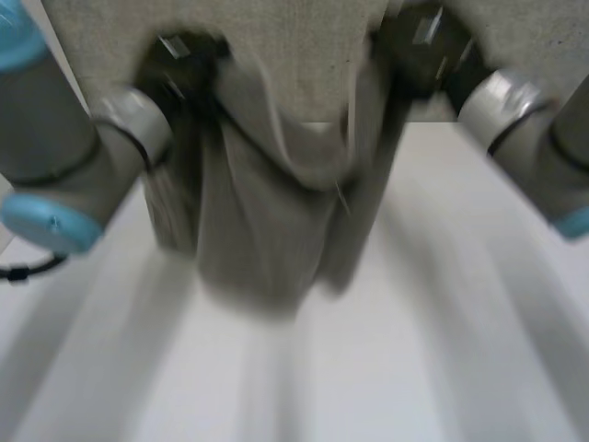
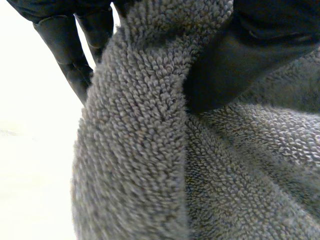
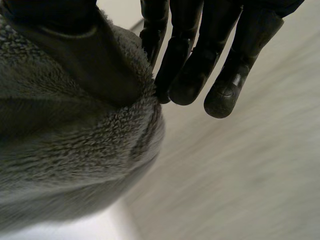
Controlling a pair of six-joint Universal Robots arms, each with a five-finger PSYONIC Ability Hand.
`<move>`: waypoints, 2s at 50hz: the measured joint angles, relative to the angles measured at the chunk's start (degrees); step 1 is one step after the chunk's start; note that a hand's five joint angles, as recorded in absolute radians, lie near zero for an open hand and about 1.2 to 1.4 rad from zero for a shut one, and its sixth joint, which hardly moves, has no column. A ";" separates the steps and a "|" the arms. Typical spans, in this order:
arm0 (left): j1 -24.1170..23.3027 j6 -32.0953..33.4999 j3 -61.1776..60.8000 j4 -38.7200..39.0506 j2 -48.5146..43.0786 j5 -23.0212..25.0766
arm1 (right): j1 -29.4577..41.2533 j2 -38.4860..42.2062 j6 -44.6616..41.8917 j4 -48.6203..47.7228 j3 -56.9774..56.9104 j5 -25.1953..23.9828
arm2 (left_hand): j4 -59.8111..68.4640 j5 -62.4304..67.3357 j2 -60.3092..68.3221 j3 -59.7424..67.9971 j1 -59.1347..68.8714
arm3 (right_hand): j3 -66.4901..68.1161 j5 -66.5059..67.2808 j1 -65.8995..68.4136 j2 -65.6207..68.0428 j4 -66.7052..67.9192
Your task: Fold the towel.
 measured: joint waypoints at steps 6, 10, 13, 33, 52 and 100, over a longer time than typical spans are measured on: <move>4.98 -16.84 4.01 12.01 3.41 -10.60 | -0.79 -5.68 15.57 -19.67 0.50 8.04 | 0.81 0.00 0.04 0.08 0.04 | 0.00 0.25 0.14 1.24 0.00; 6.68 -23.77 0.03 18.30 6.49 -12.46 | -0.73 -5.91 17.42 -18.35 1.33 8.77 | 0.81 0.00 0.97 0.11 0.04 | 0.00 0.25 0.14 2.34 0.00; 6.86 -25.62 -5.40 21.14 8.05 -11.12 | -0.17 -5.04 15.13 -13.64 2.07 7.30 | 0.81 0.01 0.99 0.16 0.05 | 0.00 0.25 0.14 2.34 0.00; 8.08 -15.12 -42.30 21.93 4.19 2.16 | 3.41 6.38 1.17 -0.29 17.35 4.28 | -16.24 -14.22 -14.67 -17.34 -9.97 | 0.29 0.50 0.47 2.34 0.01; 10.08 -5.73 -59.58 11.10 19.93 2.73 | 2.37 -1.15 -13.63 26.62 23.55 4.17 | -51.86 -49.87 -50.74 -53.49 -46.19 | -54.46 -55.02 -52.49 -52.49 -54.41; 7.92 22.54 -11.03 -15.35 -15.01 12.48 | 3.63 18.28 -38.43 25.99 9.61 1.86 | -69.91 -68.16 -68.34 -72.16 -63.37 | -54.78 -53.12 -51.75 -52.66 -54.92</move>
